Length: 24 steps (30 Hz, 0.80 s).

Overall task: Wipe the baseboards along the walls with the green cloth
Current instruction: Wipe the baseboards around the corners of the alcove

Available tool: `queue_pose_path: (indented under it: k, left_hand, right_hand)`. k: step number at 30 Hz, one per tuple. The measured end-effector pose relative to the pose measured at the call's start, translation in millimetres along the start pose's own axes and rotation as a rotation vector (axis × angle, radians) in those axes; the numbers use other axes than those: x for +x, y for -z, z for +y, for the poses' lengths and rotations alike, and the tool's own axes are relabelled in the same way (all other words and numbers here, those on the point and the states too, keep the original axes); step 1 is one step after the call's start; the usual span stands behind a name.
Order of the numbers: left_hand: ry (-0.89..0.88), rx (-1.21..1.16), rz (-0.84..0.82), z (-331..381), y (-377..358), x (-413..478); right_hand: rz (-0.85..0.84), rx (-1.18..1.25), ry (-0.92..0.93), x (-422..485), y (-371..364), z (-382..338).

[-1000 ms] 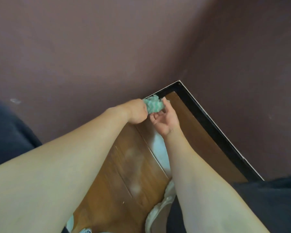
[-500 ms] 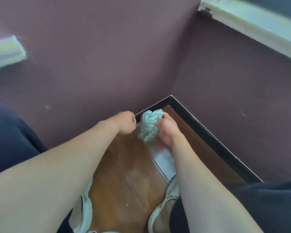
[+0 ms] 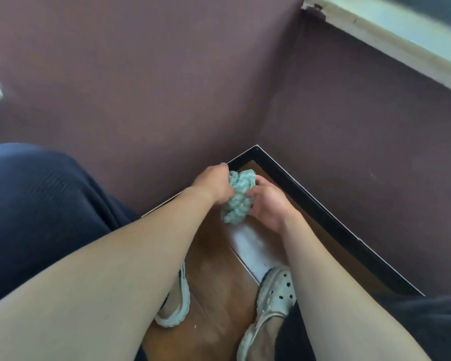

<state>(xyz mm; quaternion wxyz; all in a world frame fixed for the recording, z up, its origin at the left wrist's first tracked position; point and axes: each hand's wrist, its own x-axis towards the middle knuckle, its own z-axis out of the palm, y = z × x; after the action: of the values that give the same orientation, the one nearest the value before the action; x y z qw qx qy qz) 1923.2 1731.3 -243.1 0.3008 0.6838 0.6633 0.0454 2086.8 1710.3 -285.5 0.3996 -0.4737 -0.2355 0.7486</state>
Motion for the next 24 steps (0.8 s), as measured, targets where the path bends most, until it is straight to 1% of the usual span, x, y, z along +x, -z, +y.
queue_pose_path:
  k: [2, 3, 5, 8, 10, 12, 15, 17, 21, 22, 24]
  left_hand:
    - [0.011, 0.013, 0.053, 2.3, -0.1, 11.4]
    - [0.009, 0.018, 0.063, 4.1, -1.3, 18.0]
    - [0.006, 0.035, 0.054, 7.8, -8.9, 29.8]
    - [0.027, 0.042, 0.006, 9.2, -22.1, 56.1]
    - [0.065, 0.012, -0.005, 5.3, -23.5, 63.1]
    - [0.109, -0.035, -0.013, 8.3, -29.2, 76.7]
    - [0.151, -0.056, -0.028, 11.1, -40.5, 91.0]
    - [0.167, -0.035, -0.039, 9.6, -45.9, 101.5]
    - [0.205, 0.018, -0.063, 2.5, -48.6, 119.0]
    - [0.217, 0.012, -0.064, 2.7, -48.7, 123.5]
    - [0.239, -0.013, -0.075, 3.2, -50.0, 130.5]
  right_hand:
    - [0.074, -0.066, -0.008, 6.9, 6.6, -2.8]
    - [0.138, -0.121, -0.004, 13.6, 8.4, -5.2]
    - [0.277, -0.247, 0.027, 27.8, 12.6, -8.7]
    - [0.421, -0.450, 0.054, 58.4, 28.5, -11.0]
    - [0.431, -0.568, 0.086, 69.1, 33.9, -11.1]
    - [0.393, -0.696, 0.108, 85.4, 40.9, -19.0]
    - [0.349, -1.016, 0.077, 111.8, 45.9, -29.1]
    - [0.372, -1.179, 0.045, 127.4, 47.4, -31.5]
    - [0.461, -1.208, 0.046, 148.8, 53.6, -22.2]
    - [0.463, -1.184, 0.028, 154.2, 54.0, -20.9]
    - [0.418, -1.030, -0.042, 167.0, 53.3, -15.2]
